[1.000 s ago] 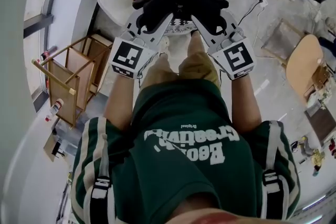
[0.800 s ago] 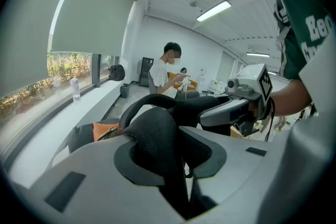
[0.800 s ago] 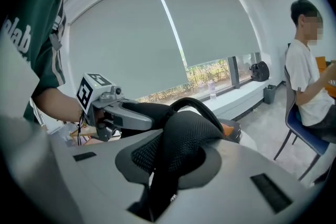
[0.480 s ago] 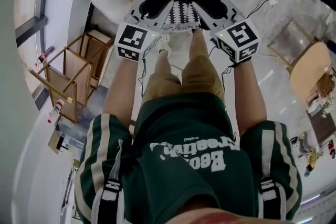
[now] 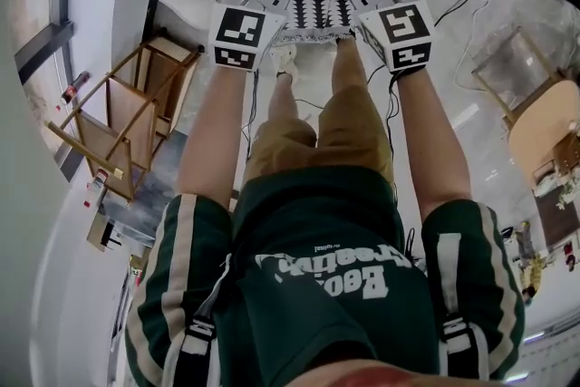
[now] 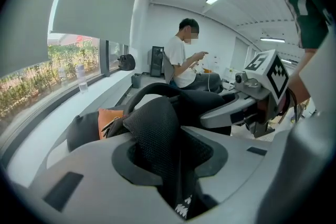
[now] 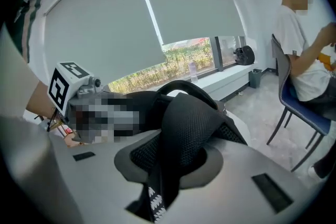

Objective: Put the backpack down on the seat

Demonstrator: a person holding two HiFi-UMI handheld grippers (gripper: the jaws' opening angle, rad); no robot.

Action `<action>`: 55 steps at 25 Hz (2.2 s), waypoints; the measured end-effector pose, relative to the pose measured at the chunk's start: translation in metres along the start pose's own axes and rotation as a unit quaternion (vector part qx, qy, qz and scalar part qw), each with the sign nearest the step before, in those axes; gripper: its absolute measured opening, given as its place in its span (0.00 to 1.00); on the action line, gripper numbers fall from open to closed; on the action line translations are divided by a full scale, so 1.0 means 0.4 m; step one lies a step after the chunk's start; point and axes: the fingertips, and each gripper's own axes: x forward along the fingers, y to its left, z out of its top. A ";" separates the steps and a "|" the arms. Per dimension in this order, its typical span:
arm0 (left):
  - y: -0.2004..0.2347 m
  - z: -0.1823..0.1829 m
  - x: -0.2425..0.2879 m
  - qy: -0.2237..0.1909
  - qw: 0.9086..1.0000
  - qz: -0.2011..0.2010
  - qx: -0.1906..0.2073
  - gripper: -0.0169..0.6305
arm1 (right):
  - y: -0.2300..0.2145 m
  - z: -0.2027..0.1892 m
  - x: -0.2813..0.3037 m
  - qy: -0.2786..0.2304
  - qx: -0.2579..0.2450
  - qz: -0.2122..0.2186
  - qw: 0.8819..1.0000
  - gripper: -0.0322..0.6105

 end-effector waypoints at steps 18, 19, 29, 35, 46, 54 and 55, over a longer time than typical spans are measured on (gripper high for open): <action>0.151 0.036 0.344 0.023 0.999 0.034 0.014 0.24 | -0.325 0.013 0.234 0.028 0.026 -0.034 0.999 0.20; 0.157 0.037 0.353 0.027 0.999 0.037 0.006 0.24 | -0.333 0.015 0.245 0.032 0.029 -0.034 0.998 0.20; 0.212 0.052 0.399 0.048 0.994 0.052 -0.084 0.24 | -0.375 0.035 0.305 0.026 0.027 -0.049 0.998 0.21; 0.187 0.051 0.387 0.051 0.991 0.075 -0.096 0.27 | -0.339 0.023 0.284 0.028 0.023 -0.041 0.999 0.38; 0.105 0.022 0.303 0.032 0.989 0.103 -0.099 0.42 | -0.276 -0.026 0.195 0.041 0.028 -0.103 0.993 0.46; 0.085 -0.044 0.165 0.037 0.989 0.102 -0.104 0.46 | -0.240 -0.071 0.090 0.056 0.049 -0.178 0.981 0.47; 0.083 -0.049 0.148 0.038 0.989 0.100 -0.100 0.46 | -0.235 -0.071 0.077 0.057 0.047 -0.187 0.980 0.47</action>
